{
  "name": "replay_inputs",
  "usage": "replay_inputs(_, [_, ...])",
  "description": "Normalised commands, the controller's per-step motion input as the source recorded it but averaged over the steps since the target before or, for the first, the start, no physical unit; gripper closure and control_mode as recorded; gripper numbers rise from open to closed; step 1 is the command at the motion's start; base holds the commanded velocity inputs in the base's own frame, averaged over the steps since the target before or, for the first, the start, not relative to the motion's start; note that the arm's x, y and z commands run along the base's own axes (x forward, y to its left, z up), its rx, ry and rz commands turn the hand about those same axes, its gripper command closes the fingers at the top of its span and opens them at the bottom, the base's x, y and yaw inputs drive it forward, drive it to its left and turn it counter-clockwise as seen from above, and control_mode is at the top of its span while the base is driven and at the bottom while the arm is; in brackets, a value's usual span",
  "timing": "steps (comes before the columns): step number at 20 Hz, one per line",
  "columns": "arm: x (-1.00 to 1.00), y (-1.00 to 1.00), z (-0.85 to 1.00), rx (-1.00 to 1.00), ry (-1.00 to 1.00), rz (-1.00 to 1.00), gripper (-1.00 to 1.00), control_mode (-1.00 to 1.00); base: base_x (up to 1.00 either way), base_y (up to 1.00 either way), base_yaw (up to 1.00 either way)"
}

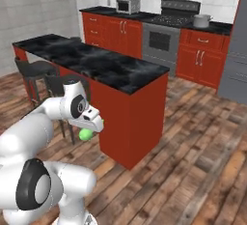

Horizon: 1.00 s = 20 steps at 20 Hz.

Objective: Turn on the sink faucet. Then move the corn from the counter to the sink. Turn off the sink. Move the vegetable from the sink to the pot next to the stove. Finally move the pot to the rear right burner.

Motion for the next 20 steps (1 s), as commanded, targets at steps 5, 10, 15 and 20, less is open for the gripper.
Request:
replay_inputs(5, [0.00,0.00,0.00,0.00,0.00,0.00,1.00,1.00,0.01,-0.77,-0.32])
replay_inputs(10, [0.00,0.00,0.00,0.00,0.00,0.00,1.00,1.00,0.17,-0.60,-0.28])
replay_inputs(15, [0.00,0.00,0.00,0.00,0.00,0.00,1.00,1.00,0.40,-0.46,-0.24])
replay_inputs(20, [0.00,0.00,0.00,0.00,0.00,0.00,1.00,1.00,0.20,-0.03,-0.08])
